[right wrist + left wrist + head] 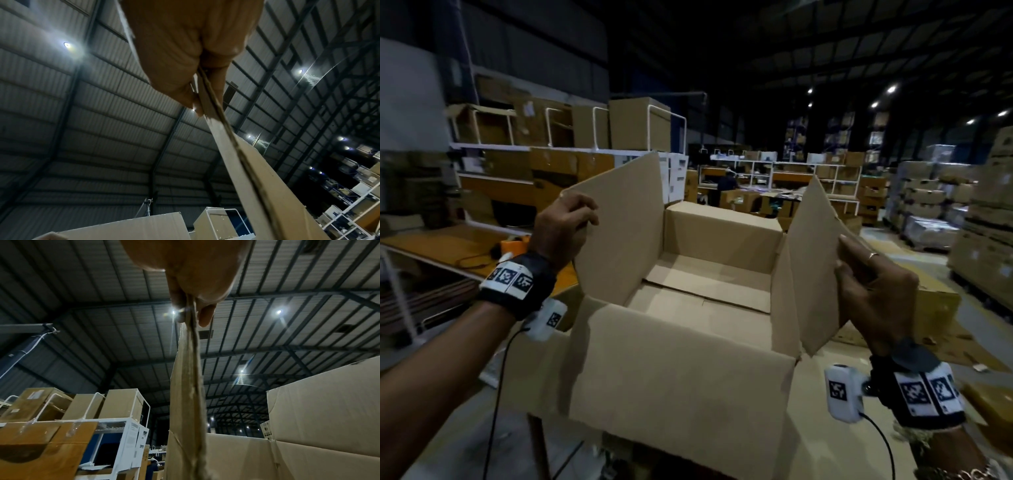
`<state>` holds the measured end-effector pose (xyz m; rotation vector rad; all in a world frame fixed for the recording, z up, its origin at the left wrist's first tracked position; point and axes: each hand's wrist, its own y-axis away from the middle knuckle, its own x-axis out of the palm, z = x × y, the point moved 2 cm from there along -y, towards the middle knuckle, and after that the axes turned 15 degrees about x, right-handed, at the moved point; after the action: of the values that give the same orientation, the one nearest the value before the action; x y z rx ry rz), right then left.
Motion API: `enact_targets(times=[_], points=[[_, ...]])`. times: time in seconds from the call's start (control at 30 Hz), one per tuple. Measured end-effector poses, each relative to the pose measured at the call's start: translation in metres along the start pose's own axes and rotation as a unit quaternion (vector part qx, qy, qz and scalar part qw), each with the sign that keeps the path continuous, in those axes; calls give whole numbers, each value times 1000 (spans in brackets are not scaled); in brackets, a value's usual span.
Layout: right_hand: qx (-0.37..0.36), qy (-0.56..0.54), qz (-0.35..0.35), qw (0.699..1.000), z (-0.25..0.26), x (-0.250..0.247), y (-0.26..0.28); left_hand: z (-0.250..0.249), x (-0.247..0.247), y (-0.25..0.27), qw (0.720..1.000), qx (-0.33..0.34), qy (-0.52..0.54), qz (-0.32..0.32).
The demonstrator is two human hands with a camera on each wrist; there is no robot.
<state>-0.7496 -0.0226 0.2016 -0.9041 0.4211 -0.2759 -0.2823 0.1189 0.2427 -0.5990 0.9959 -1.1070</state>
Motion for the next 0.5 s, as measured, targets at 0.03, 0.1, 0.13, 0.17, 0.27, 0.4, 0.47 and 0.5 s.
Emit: enact_targets(times=[0.03,0.1,0.13,0.17,0.27,0.4,0.47,0.5], points=[[-3,0,2,1000,7,11,1,10,0,7,1000,3,-3,-1],[-6,-2,1,1000,22,31,2,32,4,21,1000,9,-5,-5],[-7,-1,0,1000,31,42,4,44,6,29,1000,10,-6,-9],[-7,3,-2,1000,40,53,6,58,8,37,1000,9,-6,-16],[-9,7,-8,1000,69,91,13,102,16,60,999,19,2,-31],[-26,17,-16,999,101,142,20,152,28,85,999,31,19,-26],[-26,19,-26,999,112,164,24,176,34,98,999,34,33,-23],[-24,22,-28,999,116,175,26,186,38,104,999,32,40,-18]])
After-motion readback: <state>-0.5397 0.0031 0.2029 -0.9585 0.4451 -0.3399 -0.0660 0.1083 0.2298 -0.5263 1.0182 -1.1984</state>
